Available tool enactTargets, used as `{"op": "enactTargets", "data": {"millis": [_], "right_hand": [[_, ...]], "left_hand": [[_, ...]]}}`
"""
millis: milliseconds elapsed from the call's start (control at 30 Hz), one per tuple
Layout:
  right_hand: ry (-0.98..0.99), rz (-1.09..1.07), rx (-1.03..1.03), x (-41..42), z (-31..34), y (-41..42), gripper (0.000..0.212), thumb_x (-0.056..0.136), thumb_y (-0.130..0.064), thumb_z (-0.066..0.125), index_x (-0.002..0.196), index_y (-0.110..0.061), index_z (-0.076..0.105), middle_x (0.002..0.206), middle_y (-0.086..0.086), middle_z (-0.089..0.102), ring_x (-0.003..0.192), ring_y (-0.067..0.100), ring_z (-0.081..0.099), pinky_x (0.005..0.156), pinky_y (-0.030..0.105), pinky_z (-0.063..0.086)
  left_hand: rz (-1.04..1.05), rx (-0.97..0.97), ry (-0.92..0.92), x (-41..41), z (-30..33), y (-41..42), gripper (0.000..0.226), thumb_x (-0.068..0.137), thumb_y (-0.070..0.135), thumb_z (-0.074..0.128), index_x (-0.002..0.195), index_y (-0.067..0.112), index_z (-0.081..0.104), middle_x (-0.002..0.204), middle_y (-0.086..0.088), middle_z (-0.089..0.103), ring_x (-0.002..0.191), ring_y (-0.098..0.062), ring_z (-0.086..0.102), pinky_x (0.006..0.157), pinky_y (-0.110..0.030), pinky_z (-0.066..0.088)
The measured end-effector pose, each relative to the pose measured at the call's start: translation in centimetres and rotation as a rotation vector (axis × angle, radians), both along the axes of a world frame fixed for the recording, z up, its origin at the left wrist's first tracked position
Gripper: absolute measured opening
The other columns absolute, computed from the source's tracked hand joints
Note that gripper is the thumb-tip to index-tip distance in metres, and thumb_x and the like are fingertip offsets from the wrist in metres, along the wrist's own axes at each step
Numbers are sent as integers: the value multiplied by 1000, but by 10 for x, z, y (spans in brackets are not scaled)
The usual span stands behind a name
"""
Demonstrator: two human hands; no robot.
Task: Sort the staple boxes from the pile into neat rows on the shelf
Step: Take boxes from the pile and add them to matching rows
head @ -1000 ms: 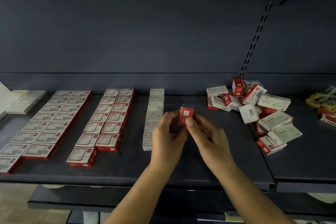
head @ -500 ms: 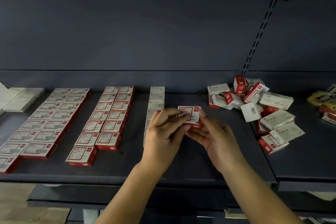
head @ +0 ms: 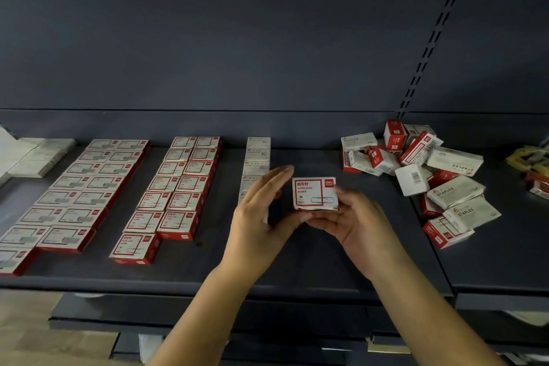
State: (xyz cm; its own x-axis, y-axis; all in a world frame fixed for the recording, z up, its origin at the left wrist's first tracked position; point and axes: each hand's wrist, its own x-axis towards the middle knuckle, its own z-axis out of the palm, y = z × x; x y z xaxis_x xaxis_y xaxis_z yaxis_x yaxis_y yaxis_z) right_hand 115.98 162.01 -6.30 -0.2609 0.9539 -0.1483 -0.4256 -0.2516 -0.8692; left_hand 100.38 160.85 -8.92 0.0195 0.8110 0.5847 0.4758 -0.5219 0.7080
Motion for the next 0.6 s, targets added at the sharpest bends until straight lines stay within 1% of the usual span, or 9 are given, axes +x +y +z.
{"op": "enactTargets", "data": {"millis": [100,200,267,333,400,467,500,533,600], "right_hand": [[-10,17,-6,-3,-3,-2,35,75,-27,50,96,-4,67,90,15,72,82,23,69,70,29,57],[-12,24,-34,-8,-6,-4,26,78,-26,61,92,-6,69,88,15,71,78,22,68,66,29,57],[-38,21,-26,-14,-7,-5,25,79,-26,62,93,-7,69,87,13,72,78,22,68,65,28,56],[-96,11,29,-19,-8,-6,26,78,-23,63,101,-11,66,91,8,72,85,20,68,69,26,56],[-201,-15,124,-26,-6,-7,27,80,-13,61,106,-19,63,94,2,72,91,13,68,73,22,55],[-348,0,283,-34,-2,-10,36,85,0,57,112,-24,60,102,-6,70,97,3,64,77,16,51],[-460,42,405,-38,-1,-12,39,87,0,56,116,-26,58,109,-10,66,102,-1,61,81,14,49],[-622,90,576,-44,1,-13,38,88,-7,57,121,-26,56,117,-12,62,107,-2,57,87,14,46],[-978,150,981,-59,0,-12,43,85,-27,55,127,-21,54,123,-7,57,114,3,50,96,18,42]], "left_hand": [[-65,-86,-12,-5,-1,-3,61,76,39,67,131,25,47,125,11,55,116,-3,54,95,-18,45],[-65,-81,-32,-12,-3,-7,59,76,37,68,130,28,47,118,10,60,110,-2,57,91,-14,46],[-62,-106,-63,-17,-4,-10,55,76,37,67,127,26,50,116,9,61,108,-2,59,90,-16,47],[-47,-128,-62,-26,-4,-13,54,75,39,66,125,24,51,116,8,62,107,-2,60,90,-17,48],[-36,-143,-48,-38,-6,-17,54,75,40,66,124,24,51,116,8,62,107,-1,60,90,-19,49],[-36,-169,-69,-53,-8,-22,51,74,39,67,122,27,53,116,14,61,106,-1,61,90,-20,50],[-36,-178,-81,-61,-7,-25,50,73,38,68,121,31,53,114,20,61,106,-1,61,89,-19,50],[-38,-179,-86,-68,-6,-27,50,73,36,68,121,33,55,112,25,61,105,0,61,89,-18,49],[-51,-181,-78,-85,-4,-32,51,73,35,68,123,35,55,110,33,60,103,3,61,87,-15,49]]}}
